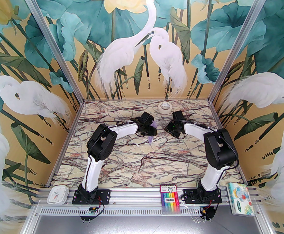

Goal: Fold a paper plane with a square sheet of paper (fold left side to right side)

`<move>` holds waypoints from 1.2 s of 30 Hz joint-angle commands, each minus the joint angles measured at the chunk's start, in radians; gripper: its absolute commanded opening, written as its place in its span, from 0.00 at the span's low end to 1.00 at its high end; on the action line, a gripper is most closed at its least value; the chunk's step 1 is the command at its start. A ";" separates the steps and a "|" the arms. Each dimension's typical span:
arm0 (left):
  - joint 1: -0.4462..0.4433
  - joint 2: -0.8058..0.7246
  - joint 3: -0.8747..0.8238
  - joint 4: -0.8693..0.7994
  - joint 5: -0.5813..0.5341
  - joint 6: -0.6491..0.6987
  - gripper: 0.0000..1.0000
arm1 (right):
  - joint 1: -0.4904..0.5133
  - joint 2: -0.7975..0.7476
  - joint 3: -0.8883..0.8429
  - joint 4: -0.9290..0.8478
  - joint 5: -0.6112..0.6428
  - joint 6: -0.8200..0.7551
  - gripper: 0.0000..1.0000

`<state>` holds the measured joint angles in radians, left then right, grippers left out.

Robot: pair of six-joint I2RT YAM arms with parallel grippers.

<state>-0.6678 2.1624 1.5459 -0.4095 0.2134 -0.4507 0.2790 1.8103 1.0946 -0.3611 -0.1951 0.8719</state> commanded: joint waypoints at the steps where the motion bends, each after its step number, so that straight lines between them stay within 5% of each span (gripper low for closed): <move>1: -0.004 0.003 -0.004 -0.011 -0.029 0.012 0.42 | -0.003 0.005 -0.018 0.021 -0.006 0.009 0.33; 11: -0.004 -0.005 -0.018 0.017 -0.012 0.014 0.45 | 0.008 0.028 -0.004 0.112 -0.113 -0.013 0.36; 24: -0.004 0.010 -0.007 0.010 0.012 0.018 0.45 | 0.044 0.280 0.283 -0.021 -0.279 -0.064 0.38; 30: -0.003 -0.002 -0.008 0.005 0.002 0.016 0.47 | 0.044 0.276 0.271 -0.099 -0.233 -0.107 0.17; 36: -0.002 -0.032 -0.033 0.023 -0.013 0.004 0.47 | 0.042 0.268 0.255 -0.118 -0.209 -0.126 0.15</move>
<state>-0.6682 2.1612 1.5356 -0.3988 0.2039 -0.4515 0.3244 2.0834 1.3605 -0.4271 -0.4385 0.7769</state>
